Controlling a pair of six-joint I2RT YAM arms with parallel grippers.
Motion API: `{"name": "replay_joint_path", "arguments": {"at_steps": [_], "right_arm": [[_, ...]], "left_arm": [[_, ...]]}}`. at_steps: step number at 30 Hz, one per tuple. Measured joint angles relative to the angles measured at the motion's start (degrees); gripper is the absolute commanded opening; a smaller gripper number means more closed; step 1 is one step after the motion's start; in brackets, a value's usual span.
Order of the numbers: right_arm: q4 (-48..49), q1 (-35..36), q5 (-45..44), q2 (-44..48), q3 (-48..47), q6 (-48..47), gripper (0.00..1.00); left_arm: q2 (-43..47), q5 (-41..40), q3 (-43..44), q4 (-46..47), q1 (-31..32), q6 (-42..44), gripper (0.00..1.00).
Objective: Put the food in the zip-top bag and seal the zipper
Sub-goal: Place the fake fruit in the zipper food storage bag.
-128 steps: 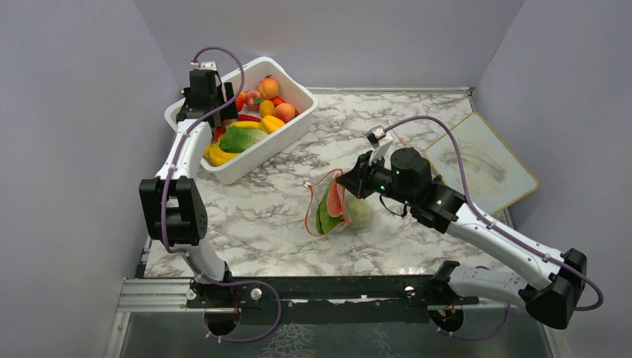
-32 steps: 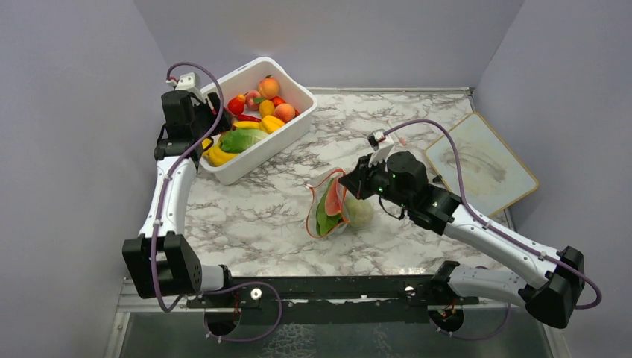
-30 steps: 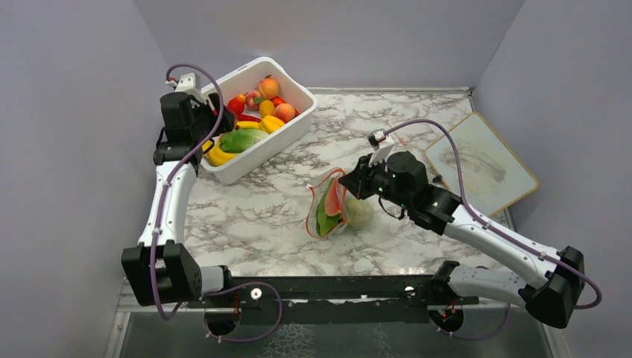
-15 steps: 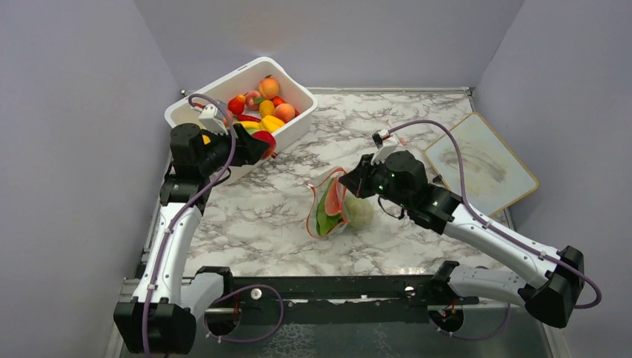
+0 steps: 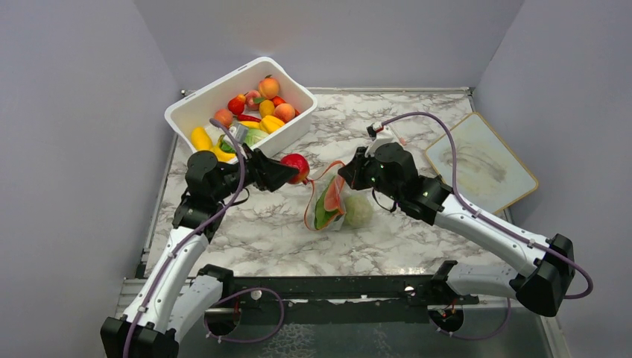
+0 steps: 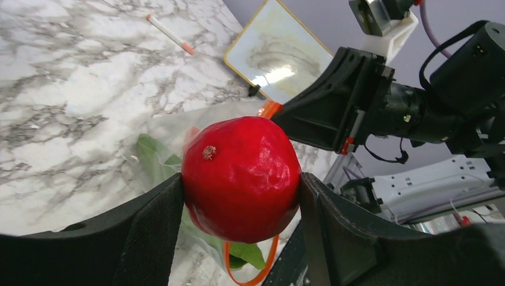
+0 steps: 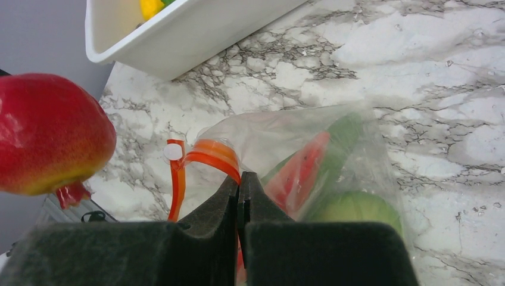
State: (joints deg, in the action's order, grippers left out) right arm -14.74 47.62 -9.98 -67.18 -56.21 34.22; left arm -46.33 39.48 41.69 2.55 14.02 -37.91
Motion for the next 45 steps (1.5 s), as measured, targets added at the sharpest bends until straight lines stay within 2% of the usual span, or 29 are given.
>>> {"name": "replay_joint_path", "arguments": {"at_steps": [12,21,28,32,37,39,40,45], "right_arm": [[-0.7,0.0,-0.2,0.3,-0.5,0.0,0.01],[-0.6,0.0,0.2,1.0,-0.5,-0.3,0.01],[-0.6,0.0,1.0,2.5,-0.5,-1.1,0.01],[-0.6,0.0,2.0,2.8,-0.5,-1.5,0.01],[-0.5,0.0,2.4,2.8,-0.5,-1.6,0.01],[-0.4,0.0,2.5,2.8,-0.5,-1.8,0.01],[-0.3,0.0,2.5,2.8,-0.5,-1.9,0.01],[-0.3,0.0,2.7,2.8,-0.5,-2.4,0.01]], "left_arm": [[-4.5,-3.0,-5.4,8.4,11.8,-3.9,0.37],[-7.9,-9.3,-7.8,8.9,17.5,-1.1,0.37],[-8.9,-15.7,-7.6,6.8,20.0,3.0,0.53],[-9.9,-17.8,-7.6,5.5,20.8,4.3,0.67],[-10.1,-18.4,-7.4,5.5,21.4,4.9,0.76],[-9.8,-18.5,-7.3,5.5,21.5,4.9,0.9],[-9.6,-18.6,-7.3,5.5,21.5,4.9,0.94],[-7.4,-18.6,-6.1,5.5,21.6,4.7,0.94]]}}
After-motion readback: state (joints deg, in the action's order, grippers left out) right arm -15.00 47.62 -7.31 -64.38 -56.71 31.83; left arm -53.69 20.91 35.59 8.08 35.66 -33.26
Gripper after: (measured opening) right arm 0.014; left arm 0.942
